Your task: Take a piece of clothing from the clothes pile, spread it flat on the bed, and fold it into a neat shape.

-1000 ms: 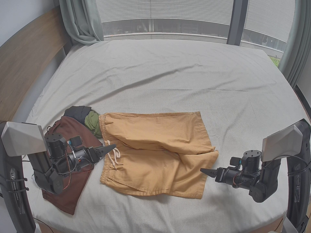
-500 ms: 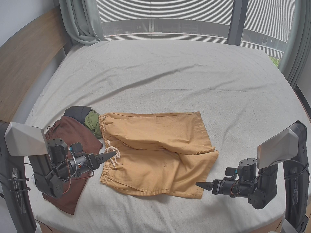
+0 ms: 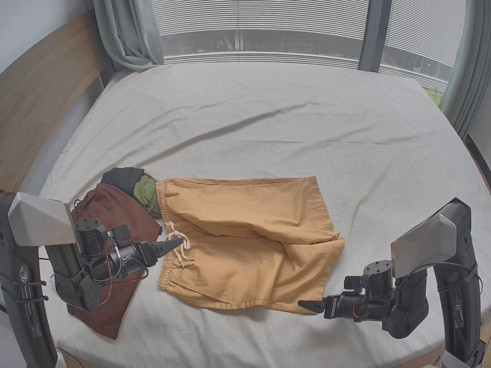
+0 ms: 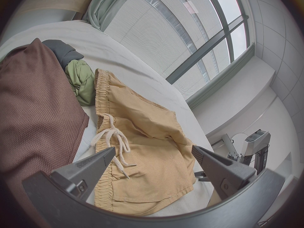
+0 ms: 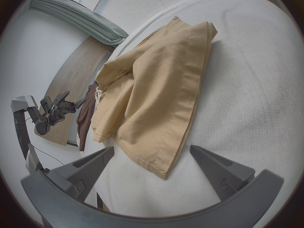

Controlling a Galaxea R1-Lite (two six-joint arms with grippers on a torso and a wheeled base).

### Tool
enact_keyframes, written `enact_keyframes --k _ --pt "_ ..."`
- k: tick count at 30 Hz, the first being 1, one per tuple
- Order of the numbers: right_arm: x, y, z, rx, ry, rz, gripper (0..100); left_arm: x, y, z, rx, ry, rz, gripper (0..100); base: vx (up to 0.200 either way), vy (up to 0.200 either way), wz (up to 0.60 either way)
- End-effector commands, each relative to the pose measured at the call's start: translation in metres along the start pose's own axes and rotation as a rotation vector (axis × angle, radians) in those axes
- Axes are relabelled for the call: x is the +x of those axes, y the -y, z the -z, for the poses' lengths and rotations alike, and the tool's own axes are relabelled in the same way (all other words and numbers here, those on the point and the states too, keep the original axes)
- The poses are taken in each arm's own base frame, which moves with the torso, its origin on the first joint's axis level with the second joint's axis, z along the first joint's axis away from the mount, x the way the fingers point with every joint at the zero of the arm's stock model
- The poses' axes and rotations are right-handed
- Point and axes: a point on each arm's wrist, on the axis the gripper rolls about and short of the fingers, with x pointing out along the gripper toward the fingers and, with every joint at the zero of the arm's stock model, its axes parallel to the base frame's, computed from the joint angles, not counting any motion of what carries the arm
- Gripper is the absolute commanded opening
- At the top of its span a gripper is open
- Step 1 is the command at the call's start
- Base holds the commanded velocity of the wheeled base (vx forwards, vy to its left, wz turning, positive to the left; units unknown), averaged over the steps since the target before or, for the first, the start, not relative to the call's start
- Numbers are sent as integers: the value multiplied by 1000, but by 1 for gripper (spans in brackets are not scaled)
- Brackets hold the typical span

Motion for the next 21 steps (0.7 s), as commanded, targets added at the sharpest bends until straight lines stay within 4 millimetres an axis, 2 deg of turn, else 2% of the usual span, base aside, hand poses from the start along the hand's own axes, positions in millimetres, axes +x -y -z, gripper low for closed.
enact_keyframes --k 1,8,21 --pt "4 -5 4 22 -18 -15 100 0 0 0 1 1 -1 100 0 0 0" --pt "10 -19 3 99 -16 -58 100 1 0 -1 1 3 0 100 0 0 0" --pt "-4 -28 -10 91 31 -77 100 1 0 0 1 1 1 100 0 0 0"
